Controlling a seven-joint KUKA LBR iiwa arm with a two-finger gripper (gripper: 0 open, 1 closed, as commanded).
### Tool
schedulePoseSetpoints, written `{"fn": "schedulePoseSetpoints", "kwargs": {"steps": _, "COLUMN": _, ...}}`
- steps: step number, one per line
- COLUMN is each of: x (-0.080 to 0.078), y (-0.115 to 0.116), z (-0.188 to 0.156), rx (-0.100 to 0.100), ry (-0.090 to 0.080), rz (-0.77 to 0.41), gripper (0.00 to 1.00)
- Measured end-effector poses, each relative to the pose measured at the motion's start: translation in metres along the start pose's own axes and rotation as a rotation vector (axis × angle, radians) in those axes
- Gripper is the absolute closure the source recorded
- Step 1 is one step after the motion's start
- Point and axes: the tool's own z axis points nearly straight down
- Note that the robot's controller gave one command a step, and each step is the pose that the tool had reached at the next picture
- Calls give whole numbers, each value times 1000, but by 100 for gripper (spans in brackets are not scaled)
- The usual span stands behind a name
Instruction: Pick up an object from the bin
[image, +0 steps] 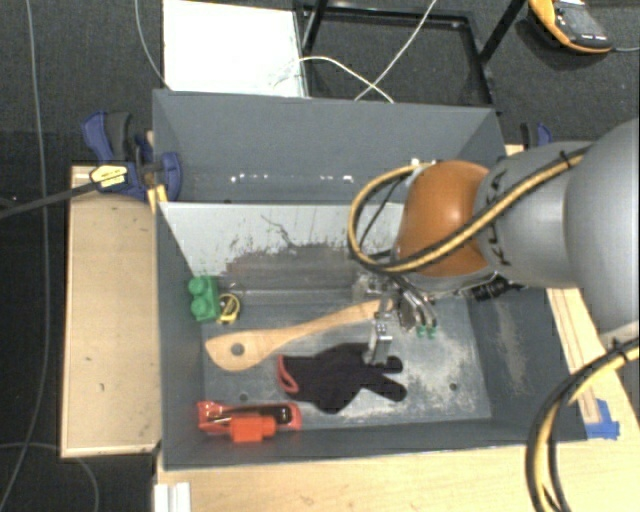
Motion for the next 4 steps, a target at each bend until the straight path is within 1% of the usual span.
{"fn": "schedulePoseSetpoints", "kwargs": {"steps": 1, "x": -9, "y": 23, "z": 0, "rx": -2, "ry": -2, "rz": -4, "gripper": 0}}
{"fn": "schedulePoseSetpoints", "kwargs": {"steps": 2, "x": 3, "y": 26, "z": 0, "rx": -1, "ry": -4, "rz": 6, "gripper": 0}}
{"fn": "schedulePoseSetpoints", "kwargs": {"steps": 3, "x": -8, "y": -9, "z": -56, "rx": 1, "ry": -14, "rz": -229, "gripper": 0}}
{"fn": "schedulePoseSetpoints", "kwargs": {"steps": 4, "x": -6, "y": -4, "z": -51, "rx": 0, "ry": -9, "rz": -214, "gripper": 0}}
